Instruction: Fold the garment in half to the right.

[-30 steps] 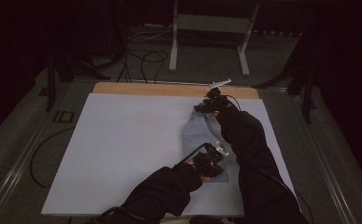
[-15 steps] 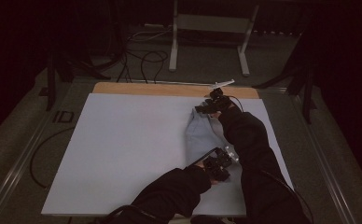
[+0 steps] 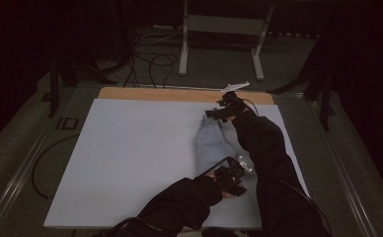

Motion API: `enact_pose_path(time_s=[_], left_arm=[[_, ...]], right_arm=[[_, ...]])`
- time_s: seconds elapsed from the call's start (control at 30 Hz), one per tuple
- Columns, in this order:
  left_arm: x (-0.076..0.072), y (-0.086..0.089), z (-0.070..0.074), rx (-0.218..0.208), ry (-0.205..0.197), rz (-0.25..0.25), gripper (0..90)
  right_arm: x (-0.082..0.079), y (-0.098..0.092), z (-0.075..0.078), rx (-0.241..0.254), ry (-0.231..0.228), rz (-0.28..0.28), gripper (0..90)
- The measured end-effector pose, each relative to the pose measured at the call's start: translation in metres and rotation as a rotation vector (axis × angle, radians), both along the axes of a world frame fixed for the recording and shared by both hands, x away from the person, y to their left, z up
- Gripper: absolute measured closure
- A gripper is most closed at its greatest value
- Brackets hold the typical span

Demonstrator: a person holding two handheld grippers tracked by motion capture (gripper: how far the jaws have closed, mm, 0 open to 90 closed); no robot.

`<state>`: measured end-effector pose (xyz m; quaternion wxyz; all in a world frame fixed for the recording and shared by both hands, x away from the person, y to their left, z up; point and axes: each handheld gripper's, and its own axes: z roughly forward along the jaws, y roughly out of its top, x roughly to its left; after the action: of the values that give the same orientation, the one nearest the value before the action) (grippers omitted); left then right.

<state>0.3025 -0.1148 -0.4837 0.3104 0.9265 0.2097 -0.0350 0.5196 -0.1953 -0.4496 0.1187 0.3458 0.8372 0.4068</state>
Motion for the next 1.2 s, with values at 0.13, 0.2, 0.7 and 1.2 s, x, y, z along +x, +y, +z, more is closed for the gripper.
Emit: enact_pose_path(time_s=[0.13, 0.2, 0.7, 1.2], left_arm=[[-0.001, 0.007, 0.010, -0.016, -0.026, 0.000, 56.6], [-0.002, 0.012, 0.016, -0.029, -0.034, 0.005, 54.0], [0.012, 0.064, 0.049, -0.119, -0.077, 0.047, 11.9], [0.026, 0.130, 0.061, -0.124, -0.183, 0.075, 0.0]], right_arm=[[0.000, -0.002, 0.006, 0.019, -0.017, -0.005, 11.1], [0.000, -0.004, 0.009, 0.035, -0.020, -0.011, 10.2], [-0.012, -0.005, 0.023, 0.052, -0.031, 0.047, 10.2], [-0.040, 0.009, 0.028, 0.056, -0.021, 0.122, 10.2]])
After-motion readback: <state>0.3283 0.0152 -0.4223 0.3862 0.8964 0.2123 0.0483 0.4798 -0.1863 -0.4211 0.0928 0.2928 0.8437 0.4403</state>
